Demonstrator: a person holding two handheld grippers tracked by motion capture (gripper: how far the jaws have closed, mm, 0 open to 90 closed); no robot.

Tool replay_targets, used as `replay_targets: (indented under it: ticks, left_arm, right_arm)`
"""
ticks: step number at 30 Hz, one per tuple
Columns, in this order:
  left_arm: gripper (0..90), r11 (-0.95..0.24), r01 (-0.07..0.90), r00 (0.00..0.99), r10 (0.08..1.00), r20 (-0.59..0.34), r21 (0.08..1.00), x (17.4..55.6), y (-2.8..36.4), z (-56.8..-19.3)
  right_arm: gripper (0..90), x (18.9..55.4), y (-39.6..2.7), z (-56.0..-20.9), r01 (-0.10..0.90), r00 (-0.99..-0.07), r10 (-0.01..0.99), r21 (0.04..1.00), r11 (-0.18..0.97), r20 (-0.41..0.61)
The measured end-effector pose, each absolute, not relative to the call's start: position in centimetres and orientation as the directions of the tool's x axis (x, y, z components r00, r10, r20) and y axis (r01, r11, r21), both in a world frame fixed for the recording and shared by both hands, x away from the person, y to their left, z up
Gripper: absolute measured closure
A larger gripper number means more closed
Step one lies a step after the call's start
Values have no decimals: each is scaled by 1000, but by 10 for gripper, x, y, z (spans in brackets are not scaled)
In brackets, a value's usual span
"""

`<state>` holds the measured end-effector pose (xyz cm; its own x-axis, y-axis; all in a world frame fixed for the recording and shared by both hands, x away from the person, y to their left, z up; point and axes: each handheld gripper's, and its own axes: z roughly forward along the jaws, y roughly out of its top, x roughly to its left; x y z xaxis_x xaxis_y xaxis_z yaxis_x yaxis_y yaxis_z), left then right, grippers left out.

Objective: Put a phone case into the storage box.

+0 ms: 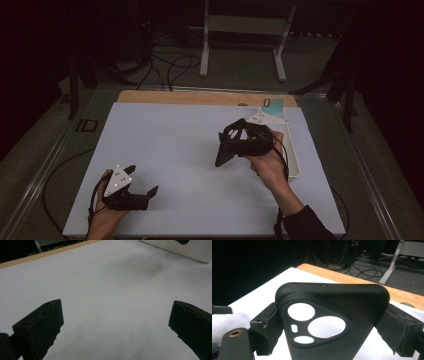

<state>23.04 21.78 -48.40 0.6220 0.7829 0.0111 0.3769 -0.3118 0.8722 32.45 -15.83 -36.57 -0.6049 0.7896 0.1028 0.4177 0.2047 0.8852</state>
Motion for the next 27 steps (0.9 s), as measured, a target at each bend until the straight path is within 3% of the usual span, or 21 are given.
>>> replay_targets:
  ticks: [27]
  left_arm:
    - [1, -308, 376, 616, 788, 12, 874, 230, 218, -485]
  right_arm:
    - [141, 355, -184, -352, 423, -534, 844, 881, 210, 55]
